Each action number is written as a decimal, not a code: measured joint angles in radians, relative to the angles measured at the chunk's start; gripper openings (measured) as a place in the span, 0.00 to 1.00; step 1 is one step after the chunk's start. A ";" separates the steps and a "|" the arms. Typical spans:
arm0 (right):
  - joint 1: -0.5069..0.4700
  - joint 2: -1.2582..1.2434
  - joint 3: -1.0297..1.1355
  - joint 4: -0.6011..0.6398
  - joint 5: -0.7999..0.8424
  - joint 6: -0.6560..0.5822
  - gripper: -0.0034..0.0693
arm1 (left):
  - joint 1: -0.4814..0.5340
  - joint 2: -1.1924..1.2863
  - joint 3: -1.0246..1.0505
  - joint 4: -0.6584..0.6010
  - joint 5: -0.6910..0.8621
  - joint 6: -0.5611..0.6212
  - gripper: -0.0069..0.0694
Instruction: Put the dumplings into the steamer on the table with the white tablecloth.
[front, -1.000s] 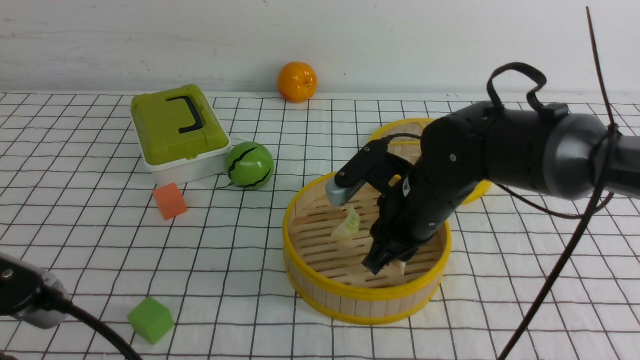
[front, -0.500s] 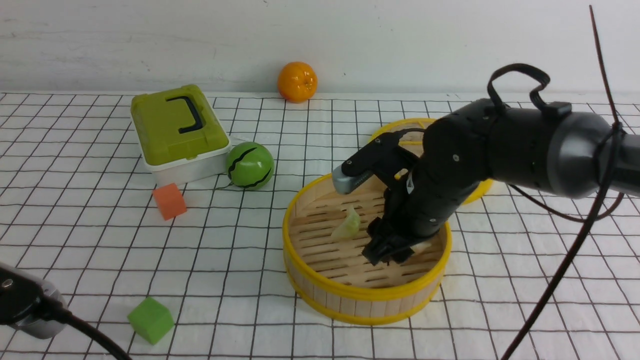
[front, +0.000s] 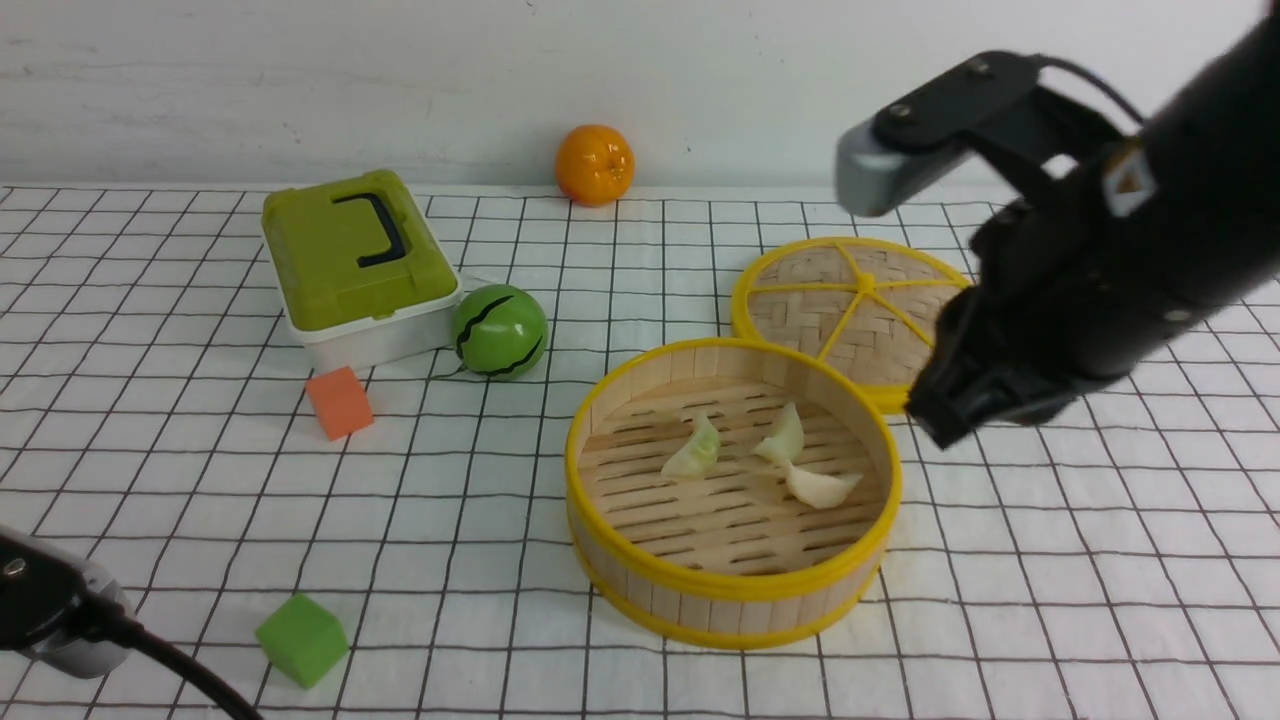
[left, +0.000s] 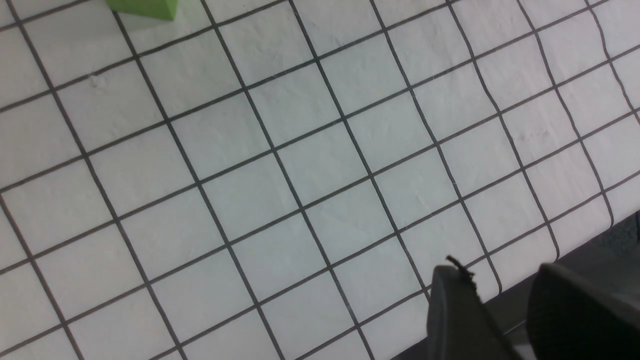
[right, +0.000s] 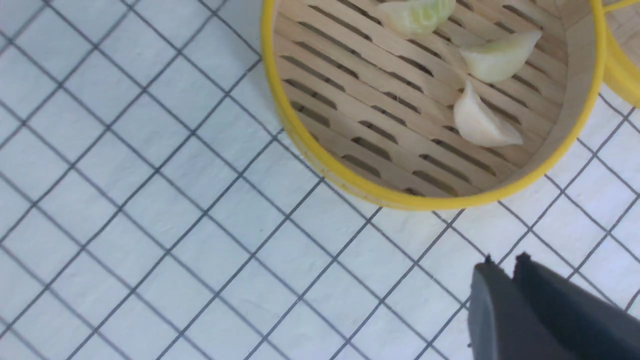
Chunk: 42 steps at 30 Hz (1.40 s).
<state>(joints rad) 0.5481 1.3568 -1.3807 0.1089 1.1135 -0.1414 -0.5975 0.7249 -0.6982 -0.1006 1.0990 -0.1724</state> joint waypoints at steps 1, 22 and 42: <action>0.000 -0.055 0.036 0.005 -0.002 0.000 0.06 | 0.000 0.000 0.000 0.000 0.000 0.000 0.37; 0.000 -0.734 0.523 0.087 -0.203 0.000 0.04 | 0.000 0.000 0.000 0.000 0.002 0.000 0.38; -0.063 -0.881 0.843 -0.031 -0.738 0.030 0.01 | 0.000 0.000 0.000 0.000 0.002 0.000 0.40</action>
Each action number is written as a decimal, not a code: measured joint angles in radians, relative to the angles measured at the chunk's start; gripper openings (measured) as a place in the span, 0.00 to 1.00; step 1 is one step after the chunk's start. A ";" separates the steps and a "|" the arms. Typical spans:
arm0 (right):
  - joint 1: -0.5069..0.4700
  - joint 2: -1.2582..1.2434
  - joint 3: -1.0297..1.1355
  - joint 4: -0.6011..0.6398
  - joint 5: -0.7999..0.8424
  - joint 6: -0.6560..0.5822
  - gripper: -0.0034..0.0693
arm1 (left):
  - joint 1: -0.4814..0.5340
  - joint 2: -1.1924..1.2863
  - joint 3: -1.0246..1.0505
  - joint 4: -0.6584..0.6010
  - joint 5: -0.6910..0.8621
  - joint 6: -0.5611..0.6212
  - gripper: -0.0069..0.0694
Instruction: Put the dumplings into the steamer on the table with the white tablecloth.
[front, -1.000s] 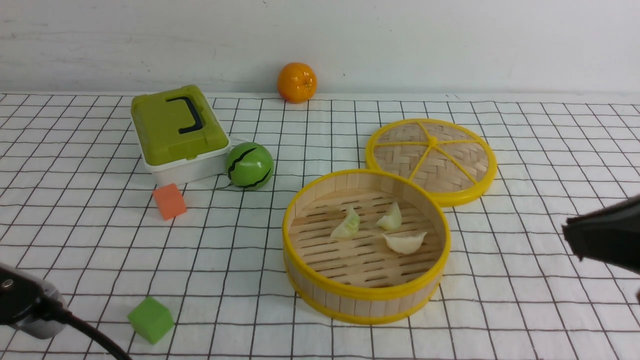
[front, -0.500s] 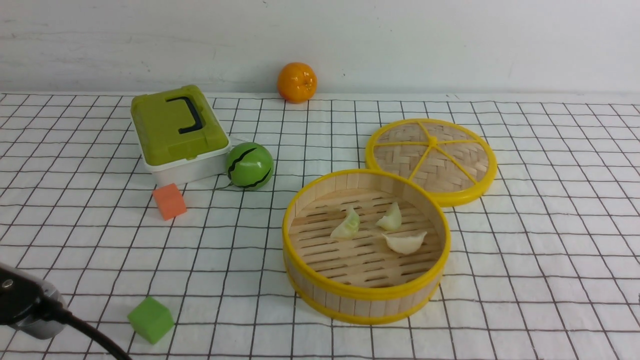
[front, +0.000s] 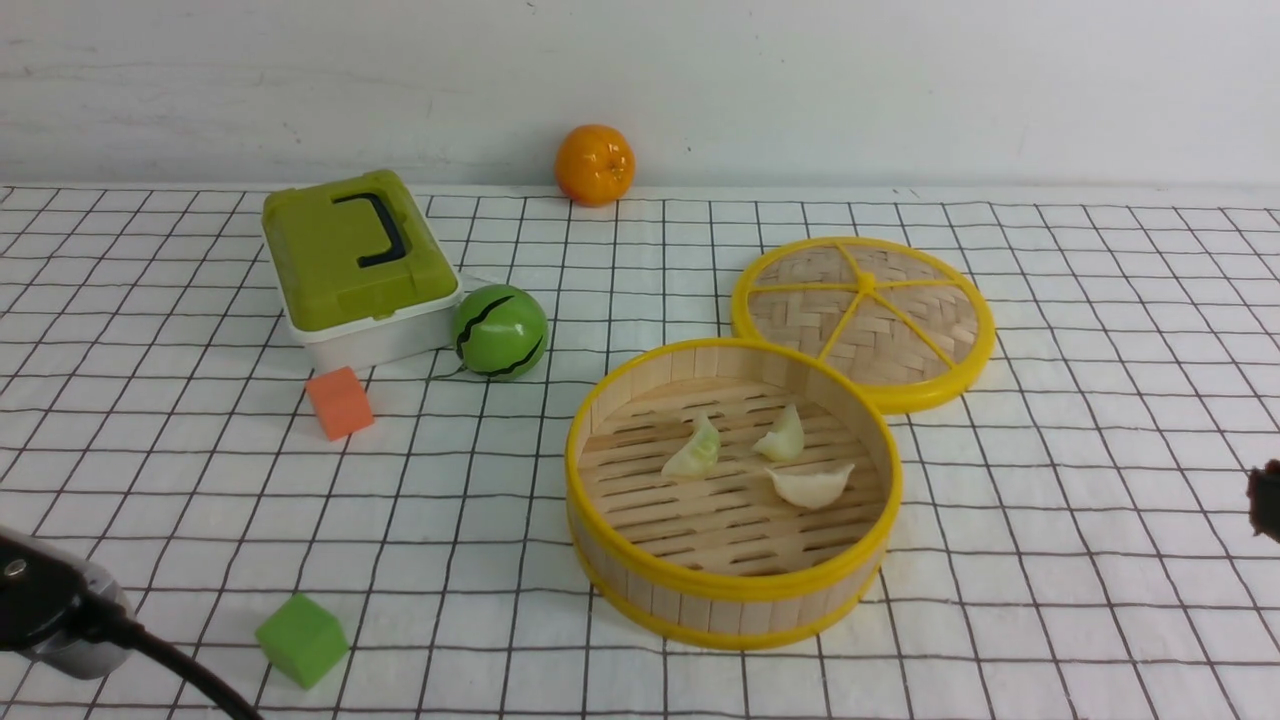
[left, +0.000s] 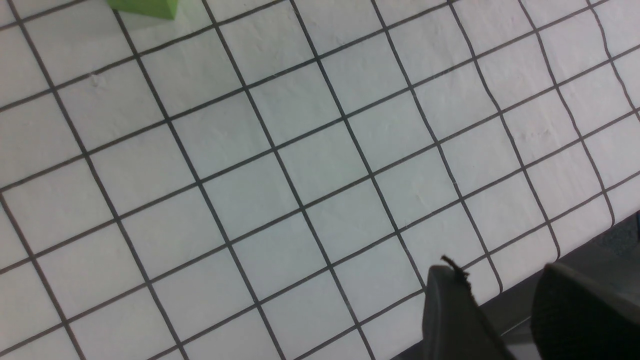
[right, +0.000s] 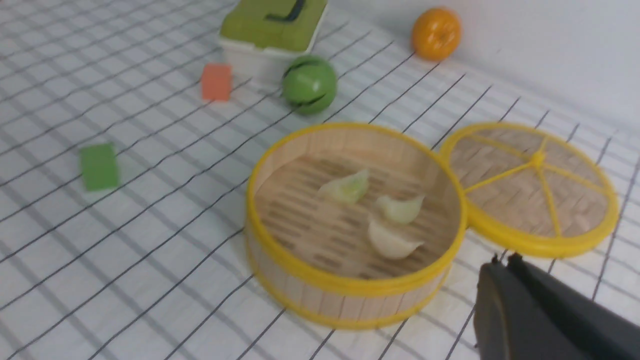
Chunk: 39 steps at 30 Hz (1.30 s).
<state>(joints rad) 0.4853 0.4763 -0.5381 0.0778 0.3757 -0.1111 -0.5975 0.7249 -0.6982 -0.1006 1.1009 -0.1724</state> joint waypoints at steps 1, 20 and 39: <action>-0.047 -0.052 0.081 -0.004 -0.086 0.011 0.01 | 0.000 0.000 0.000 0.000 0.000 0.000 0.40; -0.563 -0.486 0.565 -0.085 -0.121 0.213 0.01 | 0.000 0.000 0.000 0.000 0.003 0.000 0.40; -0.563 -0.486 0.557 -0.100 0.007 0.230 0.02 | 0.000 0.000 0.000 0.000 0.003 0.000 0.40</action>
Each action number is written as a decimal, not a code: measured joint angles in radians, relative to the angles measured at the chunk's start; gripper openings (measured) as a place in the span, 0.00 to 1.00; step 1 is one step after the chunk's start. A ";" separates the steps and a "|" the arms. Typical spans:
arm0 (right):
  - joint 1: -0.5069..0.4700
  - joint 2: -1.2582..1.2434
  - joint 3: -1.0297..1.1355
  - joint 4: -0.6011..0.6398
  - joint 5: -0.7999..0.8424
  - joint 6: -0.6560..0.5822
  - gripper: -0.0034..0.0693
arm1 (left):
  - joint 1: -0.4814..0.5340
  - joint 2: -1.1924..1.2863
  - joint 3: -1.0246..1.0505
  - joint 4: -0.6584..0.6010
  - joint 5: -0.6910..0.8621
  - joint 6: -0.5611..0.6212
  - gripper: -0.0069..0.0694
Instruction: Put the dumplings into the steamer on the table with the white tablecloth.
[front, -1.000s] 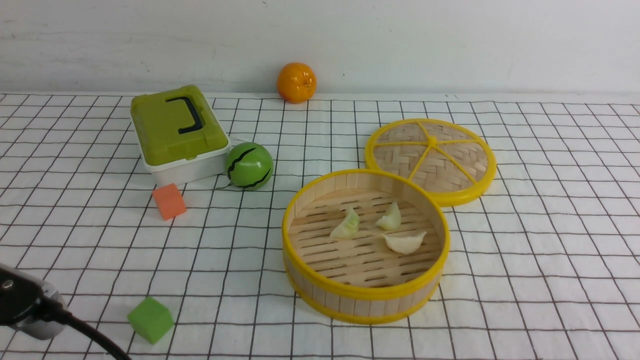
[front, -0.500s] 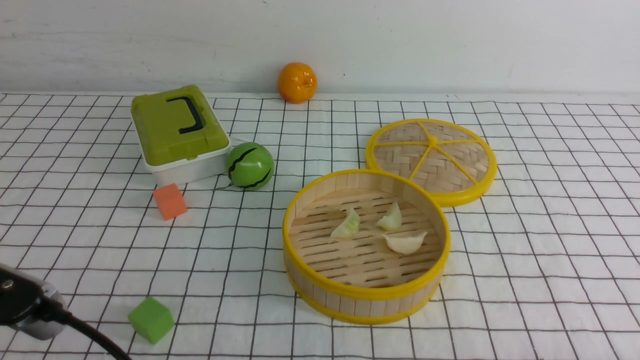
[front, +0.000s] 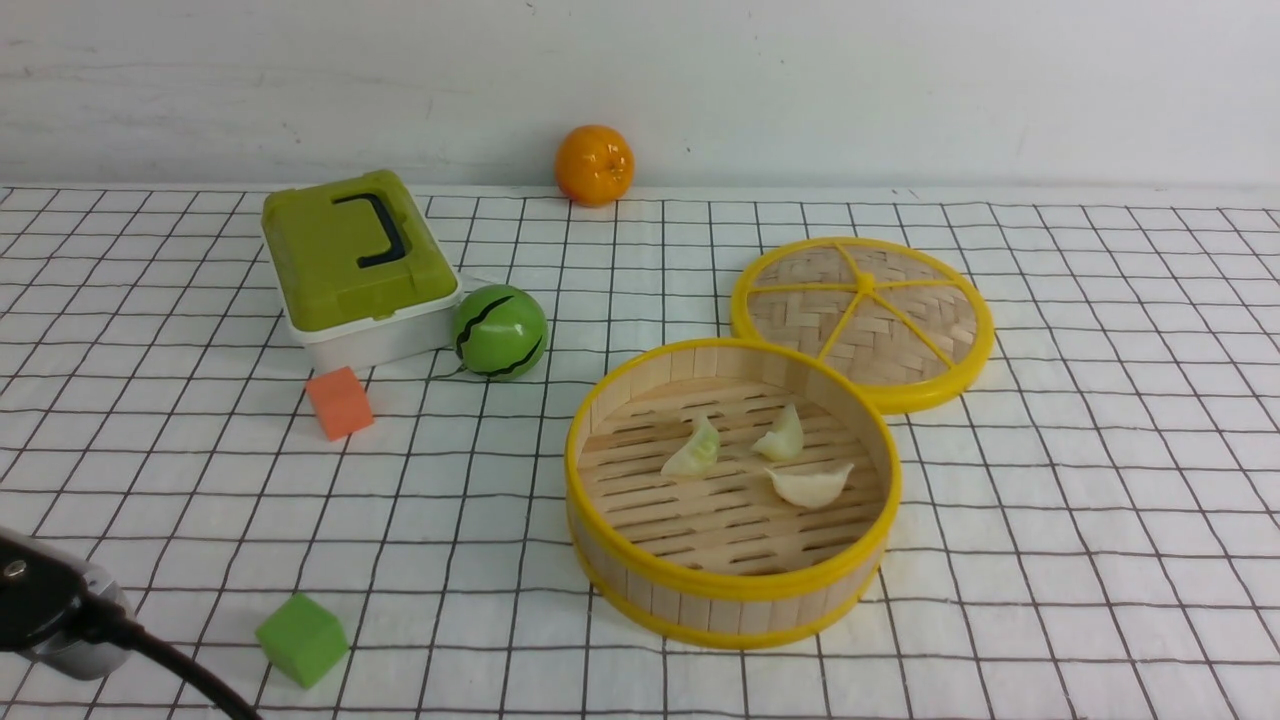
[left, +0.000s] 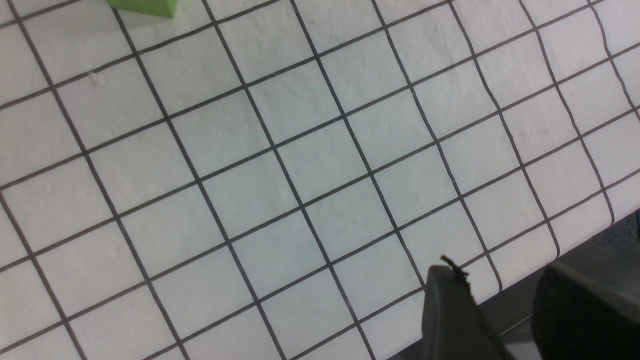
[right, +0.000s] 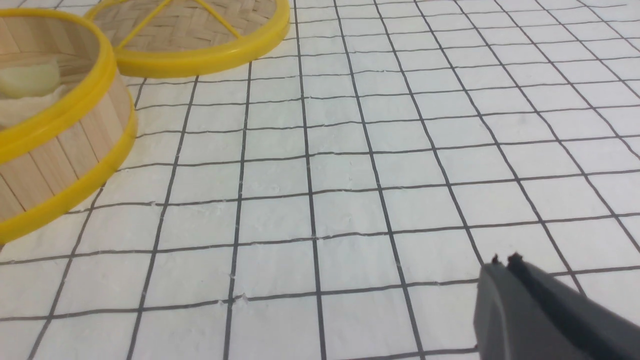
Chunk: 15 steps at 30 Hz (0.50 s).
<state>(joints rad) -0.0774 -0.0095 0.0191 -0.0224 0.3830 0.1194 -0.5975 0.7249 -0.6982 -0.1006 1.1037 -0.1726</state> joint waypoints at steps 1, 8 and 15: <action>0.000 0.000 0.000 0.000 0.000 0.000 0.02 | 0.000 0.000 0.000 0.000 0.000 0.000 0.40; 0.000 0.000 0.000 0.000 0.000 0.000 0.03 | 0.000 0.000 0.000 0.000 0.000 0.000 0.40; 0.000 0.000 0.000 0.000 0.000 0.000 0.03 | 0.000 0.000 0.000 0.000 0.000 0.000 0.40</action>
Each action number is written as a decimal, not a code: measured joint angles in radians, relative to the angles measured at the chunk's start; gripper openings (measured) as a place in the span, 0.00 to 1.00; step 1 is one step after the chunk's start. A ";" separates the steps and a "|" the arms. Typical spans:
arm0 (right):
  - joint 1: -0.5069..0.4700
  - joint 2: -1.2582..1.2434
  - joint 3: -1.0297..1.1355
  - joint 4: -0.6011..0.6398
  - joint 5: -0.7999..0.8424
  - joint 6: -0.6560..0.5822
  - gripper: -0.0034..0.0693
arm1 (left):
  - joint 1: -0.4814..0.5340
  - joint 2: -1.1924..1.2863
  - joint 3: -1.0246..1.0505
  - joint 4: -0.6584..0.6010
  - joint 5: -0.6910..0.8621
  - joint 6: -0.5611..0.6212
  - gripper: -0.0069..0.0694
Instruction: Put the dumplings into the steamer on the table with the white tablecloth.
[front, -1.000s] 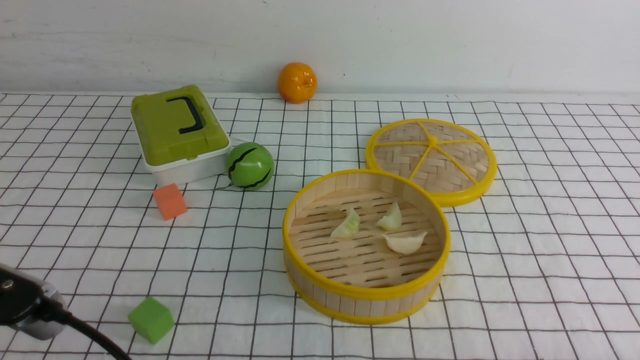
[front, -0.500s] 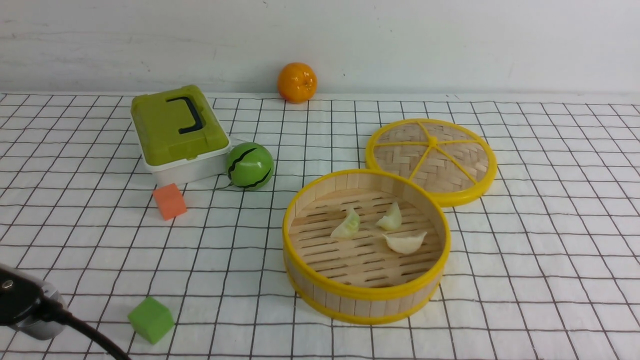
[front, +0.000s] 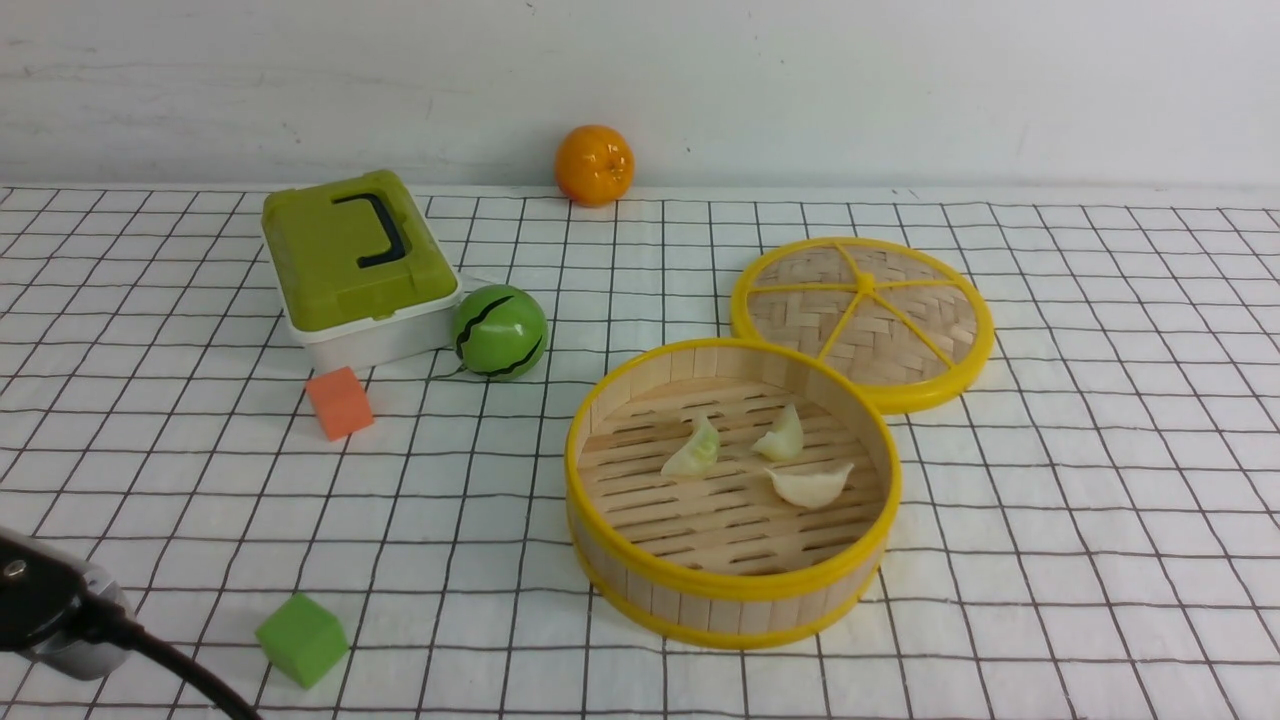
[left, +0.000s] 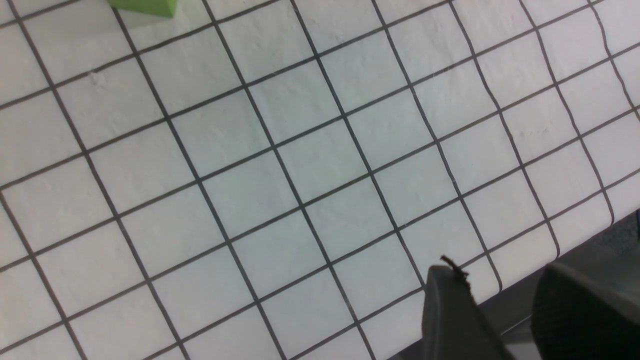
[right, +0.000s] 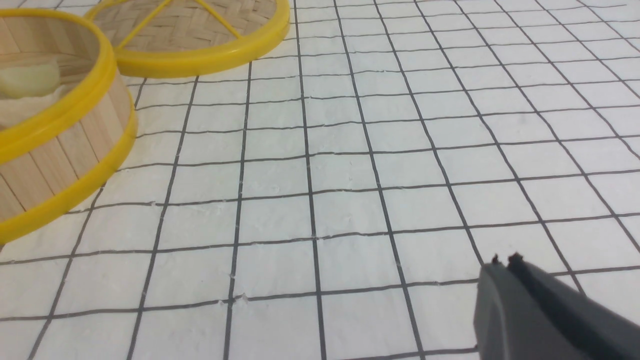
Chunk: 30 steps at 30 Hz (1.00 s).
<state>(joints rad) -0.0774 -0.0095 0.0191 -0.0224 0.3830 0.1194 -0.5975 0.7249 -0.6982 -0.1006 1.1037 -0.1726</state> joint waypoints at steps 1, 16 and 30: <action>0.000 0.000 0.000 0.000 0.000 0.000 0.03 | 0.000 0.000 0.000 0.000 0.000 0.000 0.40; 0.000 0.000 0.000 0.000 0.000 0.000 0.06 | 0.000 -0.063 0.003 0.041 -0.037 -0.001 0.39; 0.000 0.000 0.000 0.000 0.001 0.000 0.08 | 0.287 -0.473 0.395 0.189 -1.048 -0.107 0.07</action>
<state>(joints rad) -0.0774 -0.0095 0.0191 -0.0224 0.3837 0.1194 -0.3104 0.2519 -0.3035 0.0881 0.0559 -0.2794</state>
